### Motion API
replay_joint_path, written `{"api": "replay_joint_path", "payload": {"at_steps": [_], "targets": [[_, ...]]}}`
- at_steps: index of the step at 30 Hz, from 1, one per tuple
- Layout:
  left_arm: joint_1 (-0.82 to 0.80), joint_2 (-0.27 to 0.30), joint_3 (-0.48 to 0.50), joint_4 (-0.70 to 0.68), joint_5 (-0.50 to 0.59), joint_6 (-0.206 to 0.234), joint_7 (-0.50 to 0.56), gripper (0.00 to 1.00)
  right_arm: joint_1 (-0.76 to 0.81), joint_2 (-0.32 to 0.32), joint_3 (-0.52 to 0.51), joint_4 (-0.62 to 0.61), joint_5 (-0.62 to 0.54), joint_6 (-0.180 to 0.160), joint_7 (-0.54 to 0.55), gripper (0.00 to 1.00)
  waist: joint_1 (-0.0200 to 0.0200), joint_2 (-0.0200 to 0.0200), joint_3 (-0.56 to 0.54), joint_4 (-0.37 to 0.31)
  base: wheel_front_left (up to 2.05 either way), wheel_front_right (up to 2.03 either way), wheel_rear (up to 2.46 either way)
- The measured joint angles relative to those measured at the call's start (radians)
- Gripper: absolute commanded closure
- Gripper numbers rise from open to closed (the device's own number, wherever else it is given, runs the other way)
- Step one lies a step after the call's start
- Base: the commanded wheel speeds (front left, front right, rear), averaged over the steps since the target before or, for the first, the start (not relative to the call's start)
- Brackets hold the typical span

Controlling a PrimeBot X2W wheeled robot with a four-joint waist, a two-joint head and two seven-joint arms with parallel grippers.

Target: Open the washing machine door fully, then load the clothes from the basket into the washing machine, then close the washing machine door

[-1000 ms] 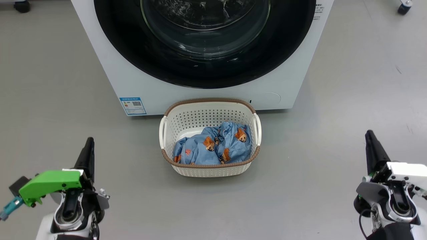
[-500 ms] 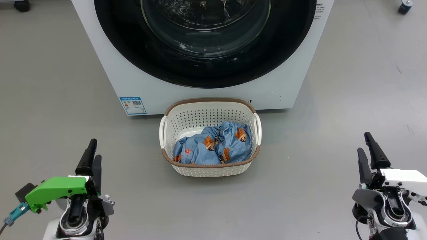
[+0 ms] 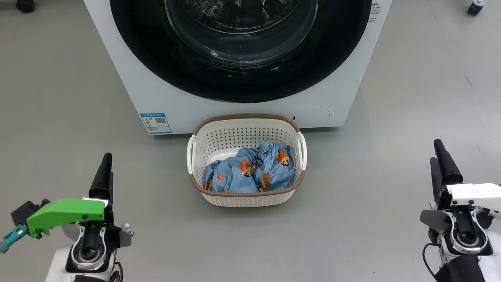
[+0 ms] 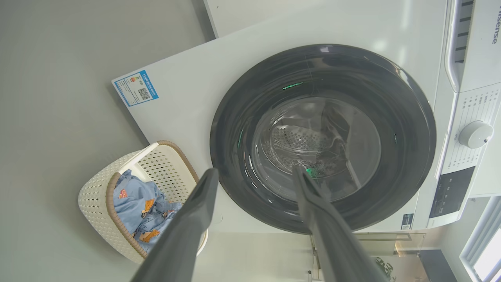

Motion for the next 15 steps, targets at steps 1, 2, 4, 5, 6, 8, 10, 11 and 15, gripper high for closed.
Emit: {"api": "replay_joint_path", "payload": {"at_steps": [1,2,4,5,6,8,10,11,15], "targets": [[-0.001,0.002,-0.007,-0.002,0.018,0.0,-0.005,0.0,-0.005,-0.004,0.004,-0.001,-0.009,0.0,-0.005,0.0,0.0,0.0,0.0,0.0,0.0,0.0,0.0],[-0.003,0.003,-0.011,-0.004,0.027,0.0,-0.009,0.0,-0.008,-0.006,0.009,-0.003,-0.018,0.0,-0.01,0.0,0.0,0.0,0.0,0.0,0.0,0.0,0.0],[-0.006,0.012,-0.02,-0.008,0.038,0.0,-0.018,0.0,-0.011,-0.01,0.021,-0.005,-0.04,0.0,-0.018,0.0,0.0,0.0,0.001,0.001,0.0,0.0,0.0],[-0.008,0.019,-0.026,-0.01,0.047,0.0,-0.022,0.0,-0.012,-0.013,0.025,-0.005,-0.049,0.0,-0.024,0.0,0.0,0.0,0.001,0.001,0.0,0.0,0.0],[-0.01,0.027,-0.034,-0.012,0.064,0.0,-0.029,0.0,-0.012,-0.017,0.029,-0.005,-0.058,0.0,-0.027,0.0,0.0,0.0,0.001,0.001,0.0,0.0,0.0],[-0.015,0.036,-0.043,-0.017,0.091,0.0,-0.04,0.0,-0.014,-0.031,0.041,-0.005,-0.079,0.0,-0.037,0.0,0.0,0.0,0.001,0.001,0.0,0.0,0.0],[-0.018,0.043,-0.054,-0.022,0.107,0.0,-0.05,0.0,-0.023,-0.041,0.053,-0.005,-0.107,0.0,-0.044,0.0,0.0,0.0,0.001,0.001,0.0,0.0,0.0],[-0.018,0.051,-0.063,-0.023,0.125,0.0,-0.055,0.0,-0.028,-0.046,0.06,-0.006,-0.121,0.0,-0.048,0.0,0.0,0.0,0.002,0.001,0.0,0.0,0.0],[-0.019,0.071,-0.089,-0.025,0.18,0.0,-0.071,0.0,-0.036,-0.073,0.089,-0.007,-0.181,0.0,-0.067,0.0,0.0,0.0,0.002,0.002,0.0,0.0,0.0]]}}
